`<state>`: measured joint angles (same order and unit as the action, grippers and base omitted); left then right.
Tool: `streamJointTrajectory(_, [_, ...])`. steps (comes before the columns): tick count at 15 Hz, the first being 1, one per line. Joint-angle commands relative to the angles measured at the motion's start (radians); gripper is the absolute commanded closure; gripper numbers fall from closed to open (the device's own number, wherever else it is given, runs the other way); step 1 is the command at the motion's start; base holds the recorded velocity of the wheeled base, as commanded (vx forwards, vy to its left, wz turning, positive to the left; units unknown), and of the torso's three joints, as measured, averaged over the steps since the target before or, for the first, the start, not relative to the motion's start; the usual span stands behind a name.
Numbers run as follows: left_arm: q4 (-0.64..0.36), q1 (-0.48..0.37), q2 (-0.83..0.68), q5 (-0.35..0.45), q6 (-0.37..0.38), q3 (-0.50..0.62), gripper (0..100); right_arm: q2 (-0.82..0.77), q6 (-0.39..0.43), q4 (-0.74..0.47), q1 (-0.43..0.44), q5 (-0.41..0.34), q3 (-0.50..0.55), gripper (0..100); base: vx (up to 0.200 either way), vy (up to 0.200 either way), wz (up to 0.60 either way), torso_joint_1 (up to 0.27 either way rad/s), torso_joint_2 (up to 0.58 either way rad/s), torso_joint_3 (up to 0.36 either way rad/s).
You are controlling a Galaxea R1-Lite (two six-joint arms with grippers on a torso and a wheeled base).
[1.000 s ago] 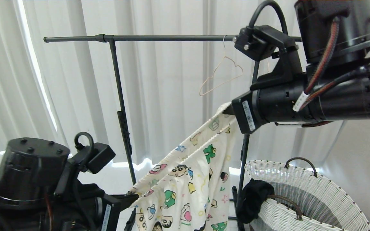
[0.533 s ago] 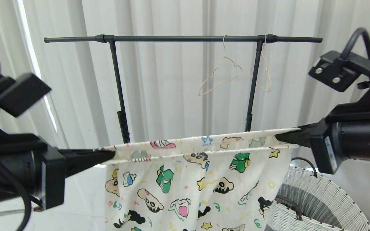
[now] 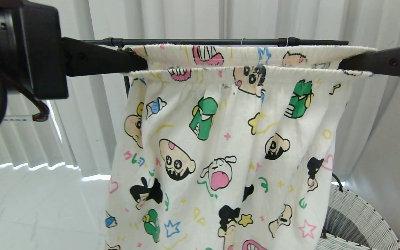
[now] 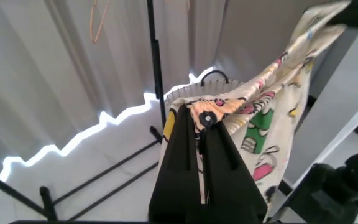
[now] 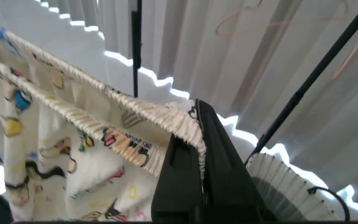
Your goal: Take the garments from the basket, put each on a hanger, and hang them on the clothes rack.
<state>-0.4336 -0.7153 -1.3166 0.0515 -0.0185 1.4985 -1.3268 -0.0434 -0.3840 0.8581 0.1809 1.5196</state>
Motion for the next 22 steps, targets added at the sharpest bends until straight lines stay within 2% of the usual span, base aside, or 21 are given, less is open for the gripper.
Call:
streamJointTrajectory(1, [0.001, -0.010, -0.007, -0.005, 0.031, -0.024, 100, -0.009, 0.000, -0.001, -0.002, -0.001, 0.017, 100, 0.000, 0.000, 0.00, 0.000, 0.00, 0.000])
streamJointTrajectory(4, [0.003, -0.010, 0.017, -0.022, 0.124, -0.080, 100, 0.000, 0.008, -0.019, -0.002, -0.001, 0.013, 100, 0.000, 0.000, 0.00, 0.000, 0.00, 0.000])
streamJointTrajectory(7, [0.026, -0.010, 0.025, -0.025, 0.161, -0.123, 100, 0.058, 0.027, -0.185, -0.001, -0.004, 0.010, 100, 0.000, 0.000, 0.00, 0.000, 0.00, 0.000])
streamJointTrajectory(9, [0.115, -0.009, -0.007, -0.024, 0.161, -0.124, 100, 0.110, 0.045, -0.289, 0.019, -0.026, 0.005, 100, 0.000, 0.000, 0.00, 0.000, 0.00, 0.000])
streamJointTrajectory(11, [0.207, -0.009, -0.062, -0.024, 0.166, -0.121, 100, 0.164, 0.056, -0.351, 0.082, -0.096, -0.032, 100, 0.000, 0.000, 0.00, 0.000, 0.00, 0.000])
streamJointTrajectory(13, [0.222, -0.009, -0.099, -0.024, 0.164, -0.119, 100, 0.184, 0.056, -0.357, 0.160, -0.139, -0.081, 100, 0.000, 0.000, 0.00, 0.000, 0.00, 0.000])
streamJointTrajectory(15, [0.222, -0.009, -0.124, -0.021, 0.164, -0.118, 100, 0.170, 0.057, -0.354, 0.245, -0.133, -0.105, 100, 0.000, 0.000, 0.00, 0.000, 0.00, 0.000])
streamJointTrajectory(22, [0.222, -0.009, -0.124, -0.018, 0.164, -0.129, 100, 0.167, 0.083, -0.351, 0.263, -0.101, -0.114, 100, 0.000, 0.000, 0.00, 0.000, 0.00, 0.000])
